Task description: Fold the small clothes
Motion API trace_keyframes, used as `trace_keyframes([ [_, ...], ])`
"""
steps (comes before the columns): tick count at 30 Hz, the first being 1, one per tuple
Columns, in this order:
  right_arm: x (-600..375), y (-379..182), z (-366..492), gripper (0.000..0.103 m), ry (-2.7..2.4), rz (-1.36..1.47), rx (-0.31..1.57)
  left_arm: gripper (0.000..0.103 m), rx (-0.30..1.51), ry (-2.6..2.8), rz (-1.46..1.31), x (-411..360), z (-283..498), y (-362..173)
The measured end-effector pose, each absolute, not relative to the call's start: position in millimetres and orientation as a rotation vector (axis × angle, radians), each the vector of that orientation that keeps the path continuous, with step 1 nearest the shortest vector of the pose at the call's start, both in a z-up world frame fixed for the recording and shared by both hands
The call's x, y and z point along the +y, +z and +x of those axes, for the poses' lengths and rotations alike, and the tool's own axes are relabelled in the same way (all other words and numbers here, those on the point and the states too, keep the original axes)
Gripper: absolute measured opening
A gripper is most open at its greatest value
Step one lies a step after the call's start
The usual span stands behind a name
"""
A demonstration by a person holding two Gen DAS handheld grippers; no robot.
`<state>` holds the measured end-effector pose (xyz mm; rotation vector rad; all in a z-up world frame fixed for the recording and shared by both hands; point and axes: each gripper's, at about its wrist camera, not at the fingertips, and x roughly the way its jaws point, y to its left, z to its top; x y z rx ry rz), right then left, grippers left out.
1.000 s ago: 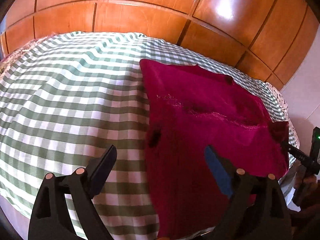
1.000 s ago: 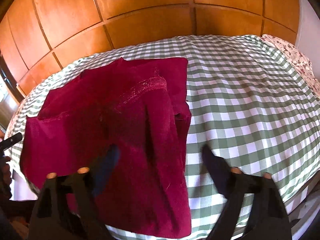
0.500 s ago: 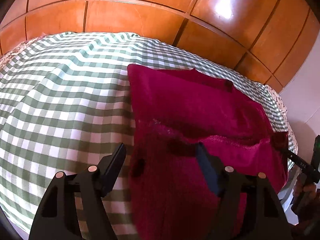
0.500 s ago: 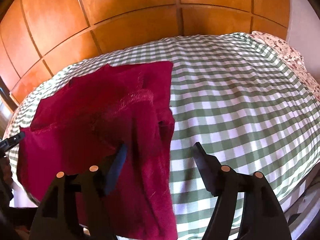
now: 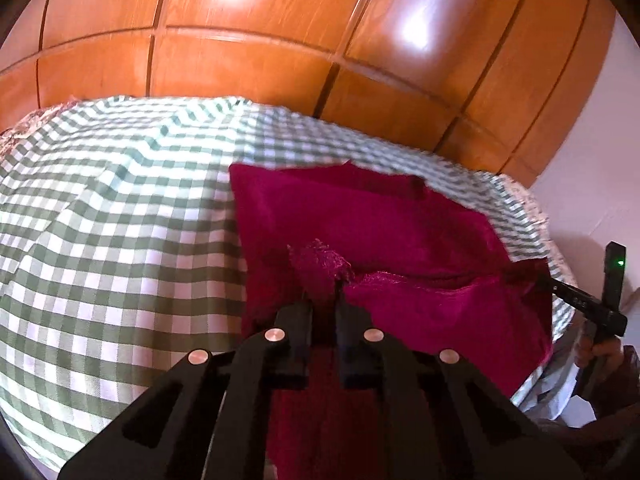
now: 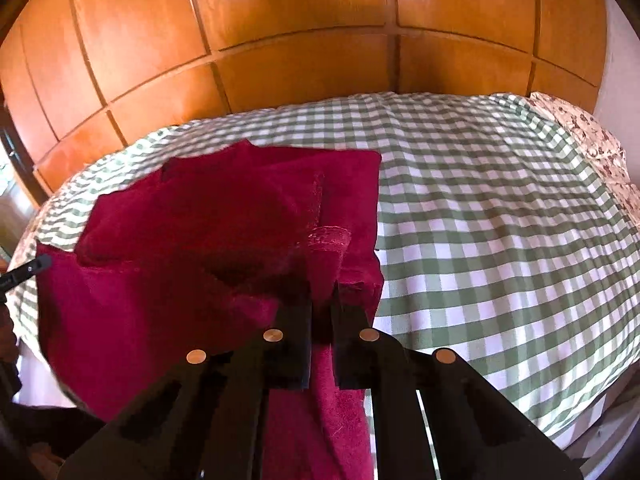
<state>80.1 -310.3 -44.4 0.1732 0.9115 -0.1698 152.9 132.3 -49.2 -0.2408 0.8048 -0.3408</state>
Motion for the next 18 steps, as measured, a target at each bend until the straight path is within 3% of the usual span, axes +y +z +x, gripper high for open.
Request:
trace_keyframes([
  [11,-323.2,4.1,109.4,0.006,-0.141,0.210,0.793,0.007,0.688,-0.361,-0.317,147.2,169.1,-5.0],
  [18,-343.4,-1.3,185.9,0.006,-0.179,0.214,0.786,0.007,0.691,-0.255,-0.282,148.7,243.4,1.8],
])
